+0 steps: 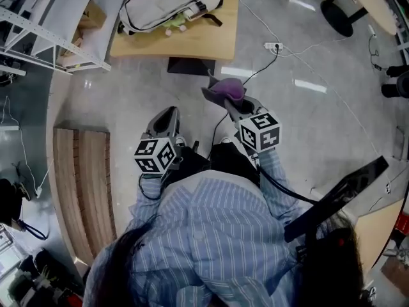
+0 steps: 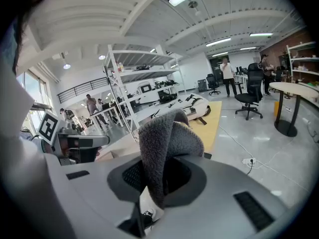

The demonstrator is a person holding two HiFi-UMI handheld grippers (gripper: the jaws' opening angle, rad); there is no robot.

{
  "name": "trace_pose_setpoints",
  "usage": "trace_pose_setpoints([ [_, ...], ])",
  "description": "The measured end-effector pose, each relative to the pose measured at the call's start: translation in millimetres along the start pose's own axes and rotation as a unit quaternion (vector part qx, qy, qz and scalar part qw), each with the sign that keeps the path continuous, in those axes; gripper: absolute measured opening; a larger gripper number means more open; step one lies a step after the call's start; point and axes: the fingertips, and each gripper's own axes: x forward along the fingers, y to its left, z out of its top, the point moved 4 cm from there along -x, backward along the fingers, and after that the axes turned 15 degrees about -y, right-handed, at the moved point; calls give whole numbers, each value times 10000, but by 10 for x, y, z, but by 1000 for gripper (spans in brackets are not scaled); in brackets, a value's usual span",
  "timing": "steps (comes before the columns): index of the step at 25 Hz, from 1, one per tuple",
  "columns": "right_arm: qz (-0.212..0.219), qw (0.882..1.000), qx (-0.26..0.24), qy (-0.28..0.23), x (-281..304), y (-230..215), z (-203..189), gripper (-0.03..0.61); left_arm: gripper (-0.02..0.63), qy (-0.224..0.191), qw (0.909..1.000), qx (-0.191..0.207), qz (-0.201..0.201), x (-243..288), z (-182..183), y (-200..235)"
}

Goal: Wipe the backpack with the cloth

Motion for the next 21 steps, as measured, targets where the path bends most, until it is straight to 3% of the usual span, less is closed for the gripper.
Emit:
trace_pose_setpoints([
  [10,-206,9997,138,89,275,689,-161,49,21,64,9999,-84,-39,-447,185,688],
  [21,-469,9986,212,146,397,1023,-298,49,21,185,9991,-118,-355,-499,211,1012],
])
